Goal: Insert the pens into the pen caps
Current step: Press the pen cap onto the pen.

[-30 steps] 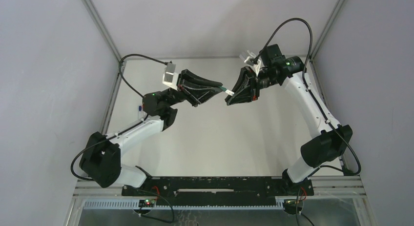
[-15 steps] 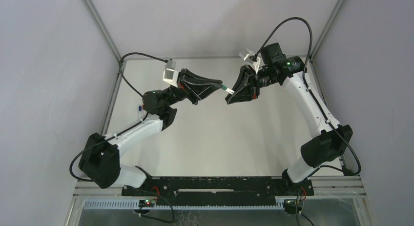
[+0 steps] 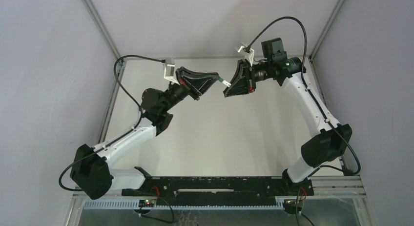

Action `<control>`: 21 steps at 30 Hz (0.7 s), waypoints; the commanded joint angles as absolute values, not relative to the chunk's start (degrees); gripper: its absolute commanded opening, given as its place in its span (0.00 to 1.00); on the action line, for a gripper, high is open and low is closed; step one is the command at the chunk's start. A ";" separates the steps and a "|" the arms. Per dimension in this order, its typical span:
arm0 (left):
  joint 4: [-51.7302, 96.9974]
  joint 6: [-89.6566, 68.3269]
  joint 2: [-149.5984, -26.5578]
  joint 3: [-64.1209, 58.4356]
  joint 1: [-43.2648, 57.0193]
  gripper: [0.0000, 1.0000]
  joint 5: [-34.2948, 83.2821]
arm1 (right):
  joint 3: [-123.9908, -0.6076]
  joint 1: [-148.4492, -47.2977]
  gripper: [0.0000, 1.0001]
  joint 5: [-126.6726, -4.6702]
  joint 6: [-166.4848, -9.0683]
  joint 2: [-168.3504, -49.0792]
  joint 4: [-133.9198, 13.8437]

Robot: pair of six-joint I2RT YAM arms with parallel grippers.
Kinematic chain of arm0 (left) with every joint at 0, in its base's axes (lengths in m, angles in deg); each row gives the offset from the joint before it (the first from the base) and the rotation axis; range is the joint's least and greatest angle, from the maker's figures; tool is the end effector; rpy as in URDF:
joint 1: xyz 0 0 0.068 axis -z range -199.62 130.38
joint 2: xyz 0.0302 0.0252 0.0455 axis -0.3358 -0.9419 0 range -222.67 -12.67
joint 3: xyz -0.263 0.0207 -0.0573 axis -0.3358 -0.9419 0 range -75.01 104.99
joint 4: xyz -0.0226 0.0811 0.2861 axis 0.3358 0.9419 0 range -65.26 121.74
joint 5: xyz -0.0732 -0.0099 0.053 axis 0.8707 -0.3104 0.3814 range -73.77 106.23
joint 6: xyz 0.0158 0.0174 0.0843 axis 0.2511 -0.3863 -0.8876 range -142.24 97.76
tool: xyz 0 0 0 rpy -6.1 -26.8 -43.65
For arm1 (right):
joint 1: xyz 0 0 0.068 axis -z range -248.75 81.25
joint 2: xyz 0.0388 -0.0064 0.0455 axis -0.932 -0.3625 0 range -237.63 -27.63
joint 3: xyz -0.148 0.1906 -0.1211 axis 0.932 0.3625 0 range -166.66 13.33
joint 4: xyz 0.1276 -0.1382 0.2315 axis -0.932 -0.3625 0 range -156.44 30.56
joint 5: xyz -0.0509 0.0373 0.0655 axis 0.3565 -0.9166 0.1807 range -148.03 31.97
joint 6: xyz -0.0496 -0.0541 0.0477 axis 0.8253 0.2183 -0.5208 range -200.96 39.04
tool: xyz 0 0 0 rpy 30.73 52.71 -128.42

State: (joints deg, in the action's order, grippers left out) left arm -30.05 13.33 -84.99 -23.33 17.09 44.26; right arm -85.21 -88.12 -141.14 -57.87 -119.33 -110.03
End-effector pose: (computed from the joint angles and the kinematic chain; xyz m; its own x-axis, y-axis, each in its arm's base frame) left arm 0.2551 -0.2358 0.3983 -0.1223 -0.5494 -0.8266 0.9445 0.1913 -0.2669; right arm 0.3167 0.1929 0.4103 -0.3190 -0.1620 -0.9338 -0.9149 -0.2047 0.3480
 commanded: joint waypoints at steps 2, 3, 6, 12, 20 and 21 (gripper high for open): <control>-24.13 13.73 -85.02 -24.59 20.02 0.00 42.16 | -84.19 -89.65 0.00 -137.06 -67.62 -118.18 -100.39; -24.13 14.54 -85.14 -24.61 20.04 0.00 41.79 | -83.69 -89.81 0.00 -137.06 -68.51 -118.14 -99.41; -24.29 16.48 -85.44 -24.61 20.15 0.00 41.09 | -83.08 -89.78 0.00 -137.09 -70.36 -118.20 -97.68; -28.95 21.77 -86.15 -26.01 20.16 0.00 39.39 | -83.26 -89.24 0.00 -139.30 -73.61 -118.81 -94.93; -32.65 27.83 -87.92 -25.45 20.19 0.00 38.93 | -82.10 -90.35 0.00 -138.83 -75.10 -118.47 -92.85; -32.66 28.12 -87.83 -25.44 20.19 0.00 38.67 | -81.97 -90.39 0.00 -138.73 -75.10 -118.32 -92.73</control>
